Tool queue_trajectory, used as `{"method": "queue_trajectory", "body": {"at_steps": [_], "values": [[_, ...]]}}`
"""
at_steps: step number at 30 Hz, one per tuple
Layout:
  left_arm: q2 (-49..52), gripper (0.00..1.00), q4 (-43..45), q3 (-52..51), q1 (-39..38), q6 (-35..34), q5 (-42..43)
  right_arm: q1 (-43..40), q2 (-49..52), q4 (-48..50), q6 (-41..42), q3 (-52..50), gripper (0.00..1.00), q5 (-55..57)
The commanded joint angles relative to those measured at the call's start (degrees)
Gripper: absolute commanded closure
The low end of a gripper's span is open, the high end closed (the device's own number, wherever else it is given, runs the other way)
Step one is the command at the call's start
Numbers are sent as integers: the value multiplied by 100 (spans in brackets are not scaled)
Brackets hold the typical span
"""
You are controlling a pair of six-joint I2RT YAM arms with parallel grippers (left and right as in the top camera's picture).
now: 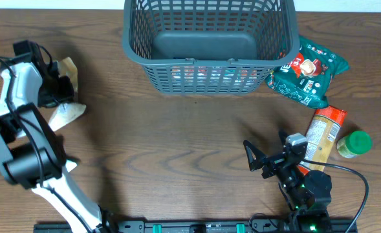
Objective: Pack container
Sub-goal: 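Carry the beige pouch with the left gripper and release it into the basket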
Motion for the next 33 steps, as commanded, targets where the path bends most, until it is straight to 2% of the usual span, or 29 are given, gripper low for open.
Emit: {"method": "queue_trajectory", "body": {"at_steps": [1,6,11,14,16,21,23,28,33], "values": [[-1045,94,-42,485,-214,24,87,-57,2,-20,66,-15,1,-72],[-2096,94,-37,946,-557,98,87,-57,2,-20,66,-15,1,-72],[-2911,94,98,1438,-1167,518,92,-57,2,-20,66,-15,1,-74],[-3180,94,330,1611,-1762,1331,210,-57,2,-20,66,-15,1,-72],[-3279,85,610,1615,-2249,2159,367,-57,2,-20,66,-15,1,-72],[-3112,84,1224,1615,-3368,4052,387,-57,2,-17,68,-15,1,-74],[-2938,85,1526,1613,-3668,4513,387,-57,2,-20,68,-15,1,-74],[-2249,89,2312,1613,-4133,4725,389,-57,2,-17,70,-15,1,-79],[-1344,90,2400,1611,-4328,4723,385,-57,2,-17,70,-15,1,-76]]}}
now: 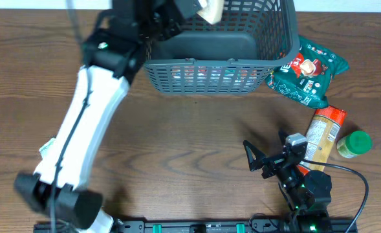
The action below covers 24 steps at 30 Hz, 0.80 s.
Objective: Pack container
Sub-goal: 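Carry the beige pouch with the left gripper and release it into the basket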
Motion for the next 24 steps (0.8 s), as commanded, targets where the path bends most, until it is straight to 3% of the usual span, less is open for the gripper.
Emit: {"method": "queue_trajectory", "body": {"at_steps": [1,9,13,15,17,21,22,24], "values": [[577,90,-44,15,-72,225,13,-55,2,-20,70,-15,1,-66],[1176,89,-275,15,-92,203,13,-55,2,-20,243,-15,1,-63],[1187,77,-278,15,-92,201,13,-57,2,-17,240,-15,1,-63],[1185,66,-278,15,-92,155,13,-57,2,-20,238,-15,1,-61],[1185,26,-282,15,-92,17,13,-57,2,-20,236,-15,1,-61],[1185,22,-323,15,-92,-17,11,-57,2,-20,236,-15,1,-59],[1185,12,-323,15,-92,-15,11,-57,2,-17,236,-15,1,-57],[1158,8,-315,15,-85,-15,-28,-57,2,-20,236,-15,1,-59]]}}
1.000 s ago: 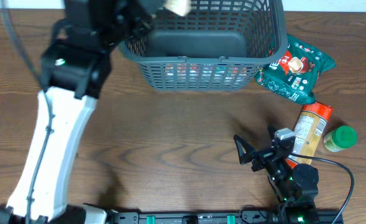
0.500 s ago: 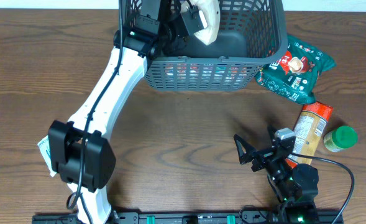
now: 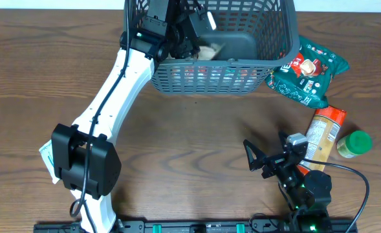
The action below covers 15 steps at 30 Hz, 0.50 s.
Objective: Pack container
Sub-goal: 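Carry the beige pouch with the left gripper and release it into the basket, then lower the left gripper onto the mint-green wet-wipe packet and grasp it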
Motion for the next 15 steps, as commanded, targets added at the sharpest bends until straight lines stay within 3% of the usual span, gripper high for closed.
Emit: {"method": "queue_trajectory", "body": {"at_steps": [1,4,11,15], "values": [[-162,6,-4,70,4,-76,-116,-57,2,-20,72,-13,1,-59],[-341,0,162,70,55,-260,-339,-57,2,-20,72,-13,1,-59],[-1244,1,433,74,428,-341,-468,-57,2,-20,72,-13,1,-59],[-1818,1,420,74,828,-874,-483,-57,2,-20,72,-13,1,-61]]}}
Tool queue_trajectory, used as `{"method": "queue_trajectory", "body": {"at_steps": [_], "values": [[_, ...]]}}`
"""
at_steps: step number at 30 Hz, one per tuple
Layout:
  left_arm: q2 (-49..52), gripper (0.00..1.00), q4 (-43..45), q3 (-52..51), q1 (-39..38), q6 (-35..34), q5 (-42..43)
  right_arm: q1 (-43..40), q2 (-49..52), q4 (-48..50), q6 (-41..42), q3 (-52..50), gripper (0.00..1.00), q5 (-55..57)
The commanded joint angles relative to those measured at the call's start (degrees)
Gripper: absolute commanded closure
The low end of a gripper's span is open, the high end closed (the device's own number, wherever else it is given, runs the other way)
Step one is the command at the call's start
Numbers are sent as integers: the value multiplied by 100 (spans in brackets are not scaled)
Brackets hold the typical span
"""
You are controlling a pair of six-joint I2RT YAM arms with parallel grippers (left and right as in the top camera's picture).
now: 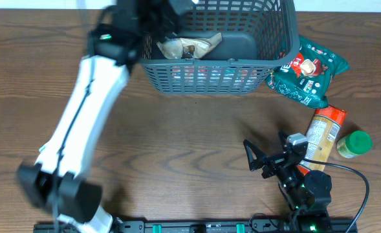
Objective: Pack container
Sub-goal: 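Lower the left gripper onto the mint-green wet-wipe packet and grasp it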
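The grey plastic basket (209, 71) stands at the back middle of the table. A crumpled tan packet (189, 45) lies inside it, on the left of its floor. My left gripper (172, 6) is above the basket's back left corner, blurred by motion, open and apart from the packet. My left arm (87, 110) stretches from the front left up to it. My right gripper (253, 158) rests open near the front right, holding nothing.
A green snack bag (310, 72) leans against the basket's right side. An orange-labelled bottle (323, 133) lies in front of it, just right of my right gripper. A green-capped jar (353, 144) sits beside the bottle.
My left gripper was low inside the basket over the tan packet. Now it is higher, at the basket's back left, and the packet lies free on the basket floor. The right arm has not moved.
My left gripper was at the far left of the table among tan packets. Then it held one above the basket's back rim. Then it was down inside the basket with it. Now the packet lies in the basket, let go.
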Motion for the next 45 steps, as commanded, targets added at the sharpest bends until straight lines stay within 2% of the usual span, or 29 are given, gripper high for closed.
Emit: {"method": "queue_trajectory", "body": {"at_steps": [1,4,6,8,11,13,16,18,24,27,35,45], "values": [[-597,1,-11,72,389,-605,-83,-57,2,-20,72,-15,1,-61],[-951,1,-221,72,828,-1099,-149,-57,2,-20,70,-15,1,-59],[-1126,1,-422,72,1126,-1786,-522,-57,2,-20,72,-15,1,-61],[-1305,1,-909,72,1499,-2780,-1113,-57,2,-20,72,-15,1,-61],[-1499,1,-2085,72,2063,-4269,-1698,-57,2,-20,72,-15,1,-61],[-1567,2,-3193,72,2520,-5178,-1740,-57,2,-20,72,-15,1,-61],[-1572,2,-4516,20,3139,-6061,-1738,-57,2,-20,70,-15,1,-59],[-1604,2,-4863,-149,3456,-6210,-1733,-57,2,-20,70,-15,1,-57],[-1923,2,-4664,-1220,4061,-6096,-1257,-57,2,-22,68,-15,1,-37],[-2133,2,-4266,-2024,4240,-6076,-907,-57,2,-22,68,-15,1,-33],[-2271,2,-3073,-3971,4347,-6006,-874,-57,94,-22,70,-15,1,-20],[-2271,1,-2138,-5569,4347,-6037,-874,-57,306,-20,68,-15,1,-13]]}}
